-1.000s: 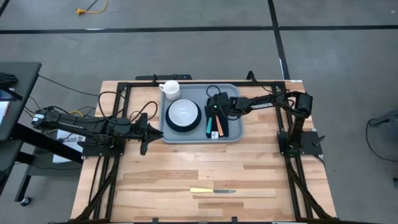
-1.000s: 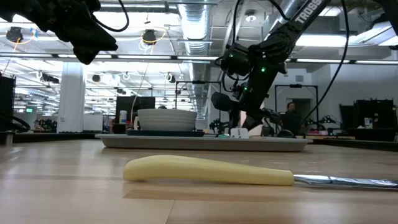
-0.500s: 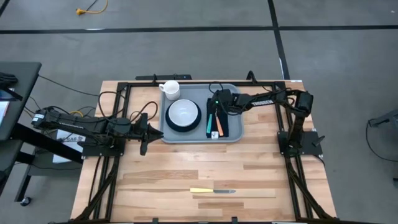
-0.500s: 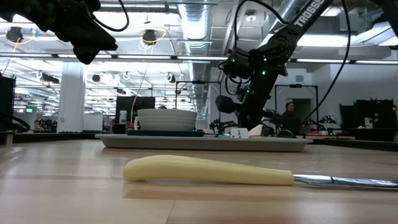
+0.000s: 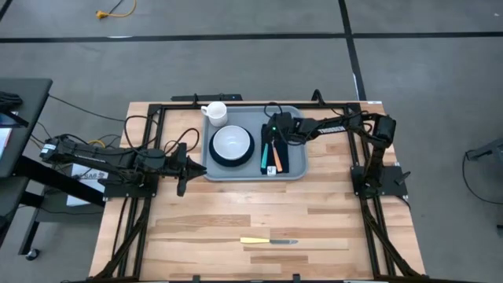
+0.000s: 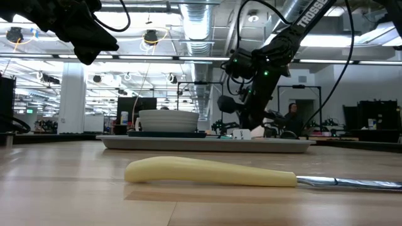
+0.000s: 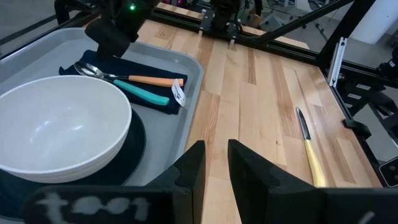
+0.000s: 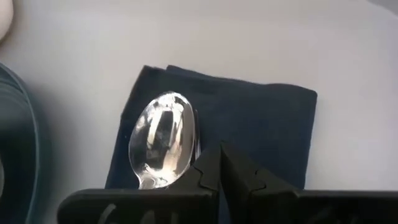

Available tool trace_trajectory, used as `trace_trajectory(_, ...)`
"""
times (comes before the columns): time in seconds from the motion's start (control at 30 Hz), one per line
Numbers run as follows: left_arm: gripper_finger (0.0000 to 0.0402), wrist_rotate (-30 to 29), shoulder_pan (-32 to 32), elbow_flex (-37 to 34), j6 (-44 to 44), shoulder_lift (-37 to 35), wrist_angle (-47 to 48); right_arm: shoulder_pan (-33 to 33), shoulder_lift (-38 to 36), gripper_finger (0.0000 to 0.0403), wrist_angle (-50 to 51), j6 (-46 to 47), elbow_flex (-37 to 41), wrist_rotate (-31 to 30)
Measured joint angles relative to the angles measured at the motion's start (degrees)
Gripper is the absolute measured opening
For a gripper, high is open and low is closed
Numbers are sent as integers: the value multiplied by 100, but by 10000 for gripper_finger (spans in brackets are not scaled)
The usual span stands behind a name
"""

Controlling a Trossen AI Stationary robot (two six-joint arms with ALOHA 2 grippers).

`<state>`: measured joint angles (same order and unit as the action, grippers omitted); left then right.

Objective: Set up tray
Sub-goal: Adjust the blue spoon

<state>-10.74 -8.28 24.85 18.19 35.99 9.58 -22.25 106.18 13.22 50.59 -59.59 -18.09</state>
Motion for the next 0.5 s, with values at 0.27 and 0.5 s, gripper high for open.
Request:
trace_trajectory(0.27, 57, 2, 1, -1, 1, 1, 0, 7, -1, 0, -220, 5, 0, -52)
trace_trajectory(0.5, 57, 2, 1, -1, 1, 0, -2, 13, 4, 0, -142, 6, 0, -203)
